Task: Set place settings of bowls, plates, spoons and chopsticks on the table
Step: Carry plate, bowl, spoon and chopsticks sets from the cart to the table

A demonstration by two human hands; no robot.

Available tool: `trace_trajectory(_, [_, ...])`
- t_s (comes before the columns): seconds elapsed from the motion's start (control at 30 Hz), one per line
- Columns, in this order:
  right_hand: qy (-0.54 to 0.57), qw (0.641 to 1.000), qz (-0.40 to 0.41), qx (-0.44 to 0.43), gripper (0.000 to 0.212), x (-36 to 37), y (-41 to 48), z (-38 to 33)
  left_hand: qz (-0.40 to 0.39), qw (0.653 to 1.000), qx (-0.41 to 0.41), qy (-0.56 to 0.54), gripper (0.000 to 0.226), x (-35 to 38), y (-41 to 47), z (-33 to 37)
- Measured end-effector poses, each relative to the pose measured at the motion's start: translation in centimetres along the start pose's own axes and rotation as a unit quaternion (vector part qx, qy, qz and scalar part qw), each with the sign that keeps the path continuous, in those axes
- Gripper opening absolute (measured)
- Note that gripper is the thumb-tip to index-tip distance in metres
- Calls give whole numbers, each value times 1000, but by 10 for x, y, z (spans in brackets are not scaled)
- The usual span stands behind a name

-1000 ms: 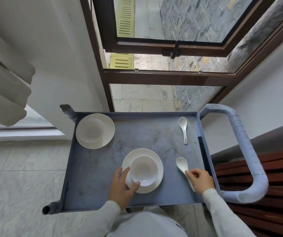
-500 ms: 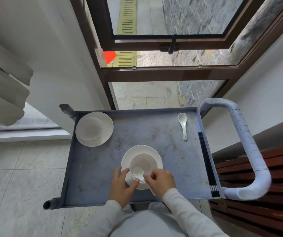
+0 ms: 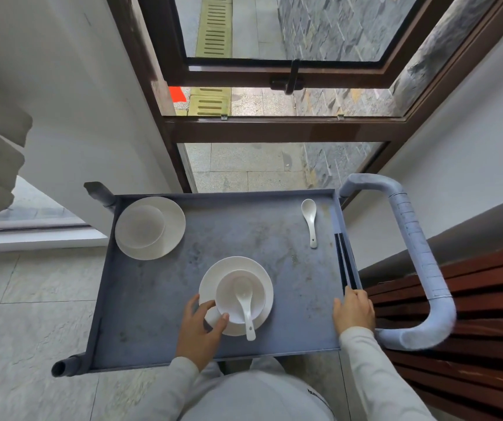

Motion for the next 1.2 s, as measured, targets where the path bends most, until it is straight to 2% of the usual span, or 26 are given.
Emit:
trace_trajectory(0.17, [31,999,-1,23,26,-3,8,-4,3,1000,-8,-12,26,-3,1,0])
trace_trajectory(0.3, [45,997,-41,45,19,1,21,-3,1,1000,-22,-17,27,-5,5,-2])
trace_trajectory(0.43, [28,997,-65,31,14,7,24,-16,-5,997,-61,-53,25,-8,12,-11])
trace_trajectory(0.6, [93,988,-116,-37,18,27,7,-42,1,994,-73,-83,16,-10,14,-13])
trace_trajectory(0.77, [155,959,-196,-130,17,59,-28,-85,4,993,-84,-87,20,-10,15,-11])
trace_trajectory(0.97, [185,960,-149,-147,14,60,-29,-96,11,990,-81,-117,17,-11,12,-11])
trace_trajectory(1.07, [175,966,-128,-141,13,57,-18,-95,16,986,-89,-139,24,-12,12,-15])
trace_trajectory(1.2, [205,957,-163,-128,38,62,-4,-95,12,972,-102,-213,50,-13,15,-18])
Point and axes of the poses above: each hand's wrist, its own y-axis towards the middle knuckle, its own x-axis out of the palm, z = x × y, the point moved 5 cm from there along y, towards the middle knuckle, and after that the axes turned 9 degrees about -z, right-handed, at the moved point
